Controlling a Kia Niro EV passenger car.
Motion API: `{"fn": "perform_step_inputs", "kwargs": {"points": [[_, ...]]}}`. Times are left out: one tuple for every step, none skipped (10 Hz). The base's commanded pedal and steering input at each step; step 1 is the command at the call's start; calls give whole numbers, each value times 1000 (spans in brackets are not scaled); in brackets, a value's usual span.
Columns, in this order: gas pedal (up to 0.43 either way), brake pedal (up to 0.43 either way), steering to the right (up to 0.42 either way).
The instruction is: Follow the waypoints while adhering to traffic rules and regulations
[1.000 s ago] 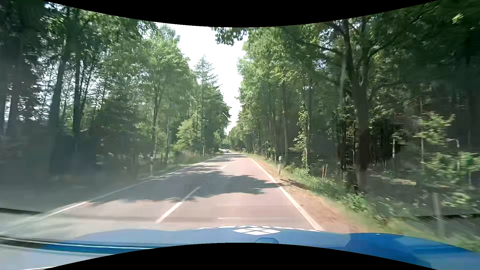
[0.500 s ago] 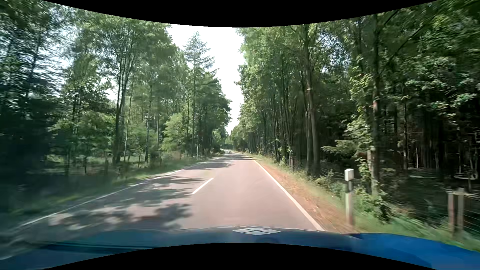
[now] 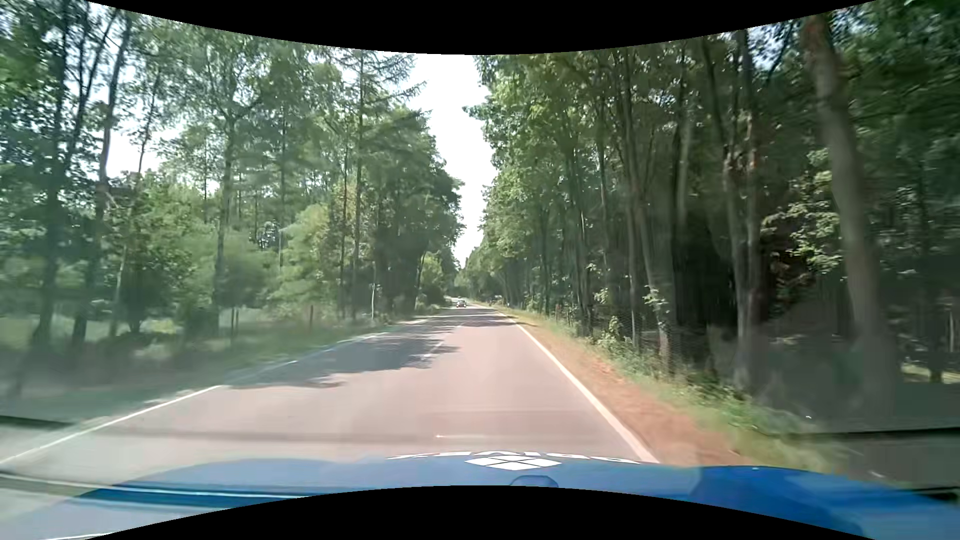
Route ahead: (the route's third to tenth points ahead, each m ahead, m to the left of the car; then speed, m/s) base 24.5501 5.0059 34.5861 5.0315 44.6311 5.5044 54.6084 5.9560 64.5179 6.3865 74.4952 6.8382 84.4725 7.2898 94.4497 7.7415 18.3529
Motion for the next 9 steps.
{"fn": "perform_step_inputs", "kwargs": {"points": [[177,0,-7],[177,0,-5],[177,0,-5],[177,0,-5],[177,0,-5],[177,0,-5],[169,0,-5],[169,0,-5],[169,0,-6]]}}
